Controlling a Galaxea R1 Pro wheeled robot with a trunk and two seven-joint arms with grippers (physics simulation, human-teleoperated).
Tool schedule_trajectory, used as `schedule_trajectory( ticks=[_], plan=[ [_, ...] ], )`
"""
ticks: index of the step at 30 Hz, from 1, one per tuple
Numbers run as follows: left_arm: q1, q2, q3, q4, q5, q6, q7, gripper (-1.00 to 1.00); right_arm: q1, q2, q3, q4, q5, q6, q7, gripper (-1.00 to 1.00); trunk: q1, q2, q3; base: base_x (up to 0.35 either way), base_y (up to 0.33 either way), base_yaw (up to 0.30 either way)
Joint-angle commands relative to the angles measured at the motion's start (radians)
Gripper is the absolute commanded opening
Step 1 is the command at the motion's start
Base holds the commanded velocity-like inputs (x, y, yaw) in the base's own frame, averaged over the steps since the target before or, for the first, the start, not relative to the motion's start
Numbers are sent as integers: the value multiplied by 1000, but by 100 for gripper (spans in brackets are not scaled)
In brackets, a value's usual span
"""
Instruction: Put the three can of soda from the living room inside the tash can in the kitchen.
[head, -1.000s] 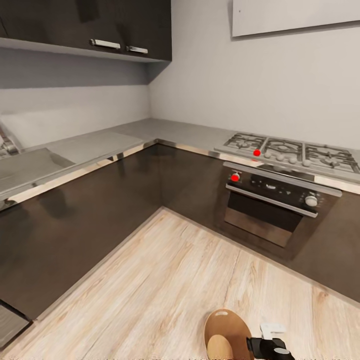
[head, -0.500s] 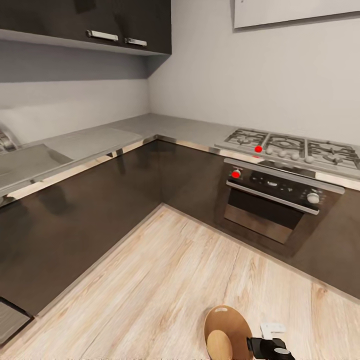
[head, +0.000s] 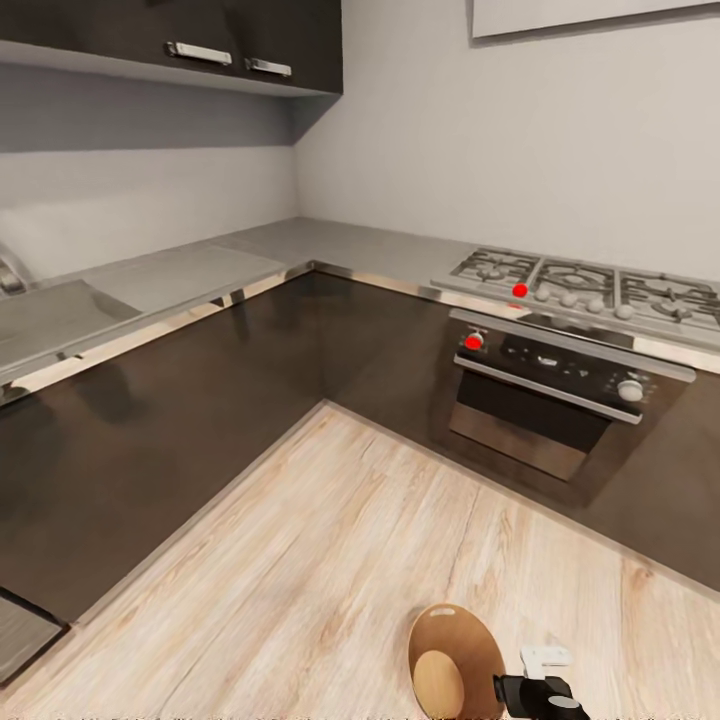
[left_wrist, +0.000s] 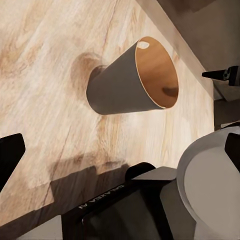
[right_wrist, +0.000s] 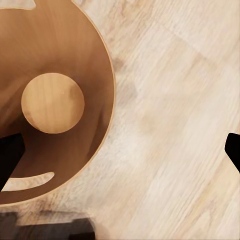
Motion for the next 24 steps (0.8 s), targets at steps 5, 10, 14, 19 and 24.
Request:
schedule_trajectory(
  ticks=[5,10,14,19,24],
  plan=[
    [0,0,0,0,0,0,0,100,0,0,0,0,0,0,0,100,0,0,-8,0,0,0],
    [0,0,0,0,0,0,0,100,0,0,0,0,0,0,0,100,11,-21,-26,0,0,0],
    [0,0,0,0,0,0,0,100,0,0,0,0,0,0,0,100,27,-49,-45,0,0,0],
    [0,0,0,0,-1,0,0,100,0,0,0,0,-1,-12,0,100,38,-70,-61,0,0,0],
    [0,0,0,0,-1,0,0,100,0,0,1,0,0,-43,0,100,38,-70,-62,56,0,0]
  ],
)
